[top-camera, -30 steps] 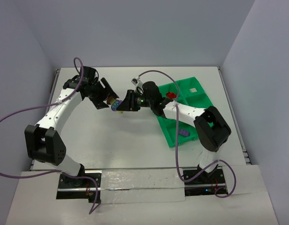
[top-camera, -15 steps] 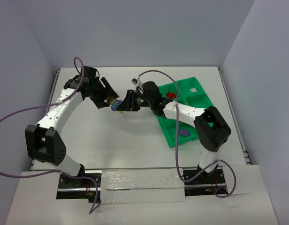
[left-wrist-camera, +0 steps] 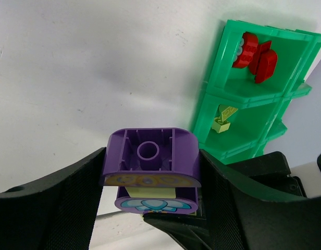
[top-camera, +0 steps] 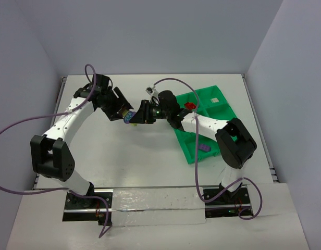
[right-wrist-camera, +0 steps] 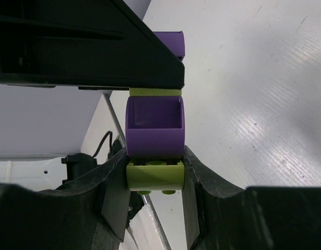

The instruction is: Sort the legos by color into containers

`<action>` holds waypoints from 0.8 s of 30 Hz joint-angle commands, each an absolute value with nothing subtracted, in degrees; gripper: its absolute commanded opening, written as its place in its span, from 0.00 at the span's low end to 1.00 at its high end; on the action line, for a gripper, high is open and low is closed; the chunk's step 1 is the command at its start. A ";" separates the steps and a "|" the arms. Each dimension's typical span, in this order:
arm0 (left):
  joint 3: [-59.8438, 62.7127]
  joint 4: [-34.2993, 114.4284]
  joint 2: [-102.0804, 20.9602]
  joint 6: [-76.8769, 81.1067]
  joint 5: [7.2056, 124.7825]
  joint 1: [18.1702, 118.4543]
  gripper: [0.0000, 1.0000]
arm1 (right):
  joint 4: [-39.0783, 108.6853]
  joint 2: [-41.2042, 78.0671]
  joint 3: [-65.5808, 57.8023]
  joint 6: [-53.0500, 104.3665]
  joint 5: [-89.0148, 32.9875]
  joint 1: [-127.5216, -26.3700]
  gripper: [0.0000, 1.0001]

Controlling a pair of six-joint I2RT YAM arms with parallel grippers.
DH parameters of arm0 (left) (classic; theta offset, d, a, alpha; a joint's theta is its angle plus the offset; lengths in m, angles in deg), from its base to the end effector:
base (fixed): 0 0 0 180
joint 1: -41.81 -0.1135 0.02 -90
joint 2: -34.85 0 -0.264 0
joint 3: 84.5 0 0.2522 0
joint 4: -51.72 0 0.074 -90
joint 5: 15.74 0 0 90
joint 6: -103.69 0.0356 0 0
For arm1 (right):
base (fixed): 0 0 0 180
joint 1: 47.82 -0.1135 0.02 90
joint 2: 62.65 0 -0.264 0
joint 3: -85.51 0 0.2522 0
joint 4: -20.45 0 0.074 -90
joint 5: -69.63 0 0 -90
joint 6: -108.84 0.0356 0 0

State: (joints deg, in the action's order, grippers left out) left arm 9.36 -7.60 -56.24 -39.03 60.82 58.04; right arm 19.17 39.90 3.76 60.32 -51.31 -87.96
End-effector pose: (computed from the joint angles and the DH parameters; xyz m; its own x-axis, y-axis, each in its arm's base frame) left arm 0.3211 -0.1021 0.2990 -0.7994 -0.5733 -0.1796 -0.3983 0.7295 -0.5561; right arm 0.3029 0.2794 0.2467 -0.8030 0.0660 -0.5923 -0.5226 0.3999 0.7530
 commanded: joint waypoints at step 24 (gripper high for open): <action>10.56 -6.95 -55.79 -36.48 63.88 58.60 0.00 | 16.33 35.84 4.41 59.82 -51.77 -88.34 0.00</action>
State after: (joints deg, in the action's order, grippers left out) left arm 9.36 -7.54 -56.77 -37.86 61.84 58.40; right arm 19.18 39.83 3.91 60.78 -51.42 -87.96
